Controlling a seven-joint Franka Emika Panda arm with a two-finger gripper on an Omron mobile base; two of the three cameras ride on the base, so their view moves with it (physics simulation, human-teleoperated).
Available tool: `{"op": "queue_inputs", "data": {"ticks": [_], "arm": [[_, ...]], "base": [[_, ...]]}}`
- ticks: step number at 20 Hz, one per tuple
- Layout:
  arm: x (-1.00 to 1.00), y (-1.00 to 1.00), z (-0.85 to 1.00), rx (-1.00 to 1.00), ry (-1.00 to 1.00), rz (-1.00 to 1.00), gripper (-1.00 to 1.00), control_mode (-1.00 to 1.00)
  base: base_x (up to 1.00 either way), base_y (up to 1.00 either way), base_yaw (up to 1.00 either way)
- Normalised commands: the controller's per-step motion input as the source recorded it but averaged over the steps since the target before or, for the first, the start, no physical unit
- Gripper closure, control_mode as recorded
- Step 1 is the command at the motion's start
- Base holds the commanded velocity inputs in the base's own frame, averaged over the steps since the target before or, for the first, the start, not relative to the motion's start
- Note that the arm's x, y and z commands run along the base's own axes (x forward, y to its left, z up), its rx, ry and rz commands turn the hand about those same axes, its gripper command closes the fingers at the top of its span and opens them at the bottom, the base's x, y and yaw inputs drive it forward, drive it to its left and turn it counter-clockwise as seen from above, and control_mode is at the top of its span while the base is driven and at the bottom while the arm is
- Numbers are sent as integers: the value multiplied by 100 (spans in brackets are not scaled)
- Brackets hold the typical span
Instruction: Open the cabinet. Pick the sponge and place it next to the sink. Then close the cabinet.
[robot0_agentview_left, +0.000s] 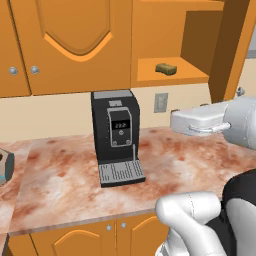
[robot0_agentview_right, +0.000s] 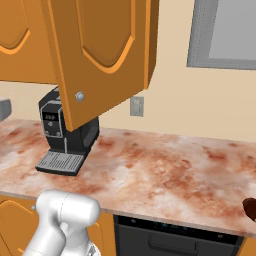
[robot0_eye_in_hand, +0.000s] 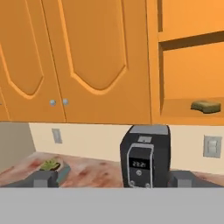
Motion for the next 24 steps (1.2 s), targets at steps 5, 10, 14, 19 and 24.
{"op": "queue_inputs", "data": {"ticks": [5,10,14,19,24], "arm": [[82,24,-20,-20,0,-28,-100,-100],[76,-16,-52,-27,0,-53,-100,-100],[21,-39,-21,-14,0,-71,-100,-100],[0,-27,-5,-2,0,-75,-100,-100],[-4,-11,1,0,-4,-69,-100,-100]], "base": [[0,0,0],[0,0,0],[0,0,0],[0,0,0],[0,0,0]]}}
